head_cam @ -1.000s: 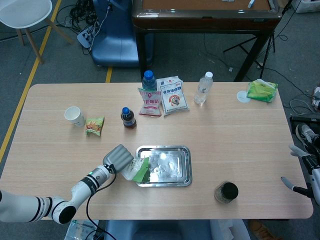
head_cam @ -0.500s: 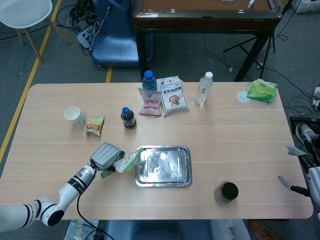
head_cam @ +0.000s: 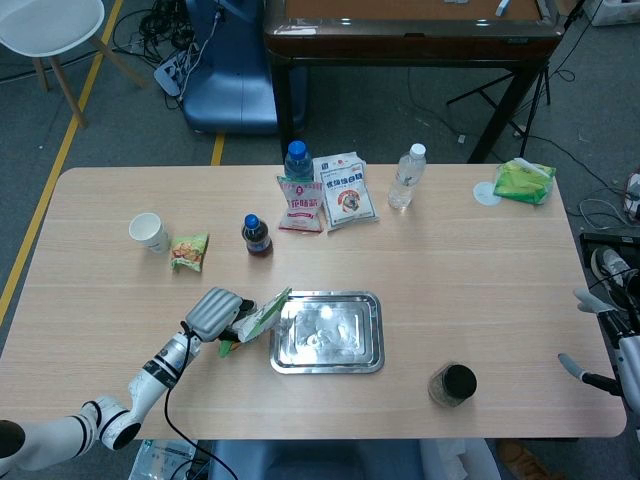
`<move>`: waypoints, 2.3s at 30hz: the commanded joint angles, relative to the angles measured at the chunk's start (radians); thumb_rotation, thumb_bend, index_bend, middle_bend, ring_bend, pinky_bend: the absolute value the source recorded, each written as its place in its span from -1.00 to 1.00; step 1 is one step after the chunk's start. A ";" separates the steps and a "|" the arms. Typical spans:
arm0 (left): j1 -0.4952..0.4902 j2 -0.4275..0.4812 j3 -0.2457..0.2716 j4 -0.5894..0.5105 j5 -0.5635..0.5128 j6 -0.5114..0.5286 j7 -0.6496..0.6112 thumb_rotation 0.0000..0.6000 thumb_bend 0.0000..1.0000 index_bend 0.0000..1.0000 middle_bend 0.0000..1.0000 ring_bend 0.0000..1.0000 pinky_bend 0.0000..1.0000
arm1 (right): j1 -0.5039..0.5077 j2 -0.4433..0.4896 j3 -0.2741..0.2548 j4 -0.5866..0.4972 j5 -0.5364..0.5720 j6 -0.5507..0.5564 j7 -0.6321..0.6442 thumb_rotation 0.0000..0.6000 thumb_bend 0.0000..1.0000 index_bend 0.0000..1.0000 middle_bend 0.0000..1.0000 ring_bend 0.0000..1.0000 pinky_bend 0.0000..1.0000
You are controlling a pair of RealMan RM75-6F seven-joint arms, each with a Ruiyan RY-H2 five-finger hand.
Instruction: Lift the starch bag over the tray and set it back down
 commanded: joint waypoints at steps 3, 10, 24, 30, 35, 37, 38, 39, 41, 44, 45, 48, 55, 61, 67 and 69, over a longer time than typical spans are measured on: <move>0.006 -0.048 -0.005 0.083 0.030 -0.003 -0.068 1.00 -0.10 0.28 0.61 0.48 0.43 | -0.001 0.001 -0.001 -0.005 0.001 -0.001 -0.006 1.00 -0.73 -0.61 -0.32 -0.80 -0.75; 0.021 -0.093 -0.009 0.176 0.046 0.005 -0.142 1.00 -0.10 0.28 0.61 0.47 0.43 | 0.002 0.002 0.000 -0.014 0.002 -0.009 -0.017 1.00 -0.73 -0.61 -0.32 -0.80 -0.75; 0.053 -0.114 0.013 0.239 0.063 -0.019 -0.213 1.00 -0.11 -0.10 0.27 0.17 0.42 | 0.005 0.004 0.002 -0.024 0.007 -0.018 -0.031 1.00 -0.73 -0.61 -0.32 -0.80 -0.75; 0.056 -0.097 0.017 0.222 0.068 -0.034 -0.214 1.00 -0.21 -0.42 -0.16 -0.18 0.21 | 0.006 0.006 0.003 -0.027 0.005 -0.019 -0.032 1.00 -0.73 -0.61 -0.31 -0.80 -0.75; 0.063 -0.063 0.014 0.175 0.066 -0.036 -0.193 1.00 -0.33 -0.82 -0.65 -0.59 -0.12 | 0.004 0.005 0.003 -0.025 0.005 -0.016 -0.030 1.00 -0.73 -0.61 -0.31 -0.80 -0.75; 0.067 -0.051 0.013 0.152 0.061 -0.040 -0.179 1.00 -0.36 -0.96 -0.84 -0.75 -0.28 | 0.004 0.003 0.003 -0.023 0.006 -0.016 -0.028 1.00 -0.73 -0.61 -0.31 -0.80 -0.75; 0.071 -0.044 0.011 0.137 0.056 -0.041 -0.168 1.00 -0.38 -0.99 -0.92 -0.83 -0.36 | 0.004 0.003 0.003 -0.022 0.006 -0.016 -0.027 1.00 -0.73 -0.61 -0.31 -0.80 -0.75; 0.075 -0.040 0.009 0.128 0.053 -0.039 -0.159 1.00 -0.40 -1.00 -0.97 -0.90 -0.43 | 0.004 0.002 0.003 -0.021 0.006 -0.015 -0.026 1.00 -0.73 -0.61 -0.31 -0.80 -0.75; 0.083 -0.038 0.001 0.114 0.040 -0.036 -0.137 1.00 -0.44 -1.00 -1.00 -0.99 -0.60 | 0.004 0.002 0.003 -0.019 0.005 -0.014 -0.025 1.00 -0.73 -0.61 -0.31 -0.80 -0.75; 0.096 -0.034 -0.013 0.095 0.015 -0.041 -0.100 1.00 -0.48 -1.00 -1.00 -1.00 -0.71 | 0.003 0.003 0.003 -0.018 0.004 -0.013 -0.023 1.00 -0.73 -0.61 -0.31 -0.80 -0.75; 0.100 -0.032 -0.017 0.087 0.006 -0.044 -0.085 1.00 -0.49 -1.00 -1.00 -1.00 -0.74 | 0.003 0.003 0.003 -0.018 0.003 -0.011 -0.023 1.00 -0.73 -0.61 -0.31 -0.80 -0.75; 0.111 -0.024 -0.024 0.065 -0.006 -0.040 -0.059 1.00 -0.51 -1.00 -1.00 -1.00 -0.79 | 0.001 0.004 0.003 -0.018 0.001 -0.007 -0.021 1.00 -0.73 -0.61 -0.31 -0.80 -0.75; 0.146 0.022 -0.032 -0.010 -0.040 -0.035 -0.005 1.00 -0.51 -1.00 -1.00 -1.00 -0.80 | 0.000 0.002 0.003 -0.014 -0.003 -0.004 -0.016 1.00 -0.73 -0.61 -0.31 -0.80 -0.75; 0.183 0.061 -0.039 -0.068 -0.071 -0.018 0.040 1.00 -0.51 -1.00 -1.00 -1.00 -0.80 | 0.002 0.000 0.002 -0.011 -0.006 -0.004 -0.012 1.00 -0.73 -0.61 -0.31 -0.80 -0.75; 0.211 0.104 -0.041 -0.124 -0.082 -0.002 0.063 1.00 -0.51 -1.00 -1.00 -1.00 -0.80 | 0.003 -0.001 0.003 -0.010 -0.010 -0.004 -0.011 1.00 -0.73 -0.61 -0.31 -0.80 -0.75; 0.221 0.121 -0.040 -0.146 -0.085 0.005 0.075 1.00 -0.51 -1.00 -1.00 -1.00 -0.80 | 0.005 -0.001 0.003 -0.010 -0.011 -0.005 -0.011 1.00 -0.73 -0.61 -0.31 -0.80 -0.75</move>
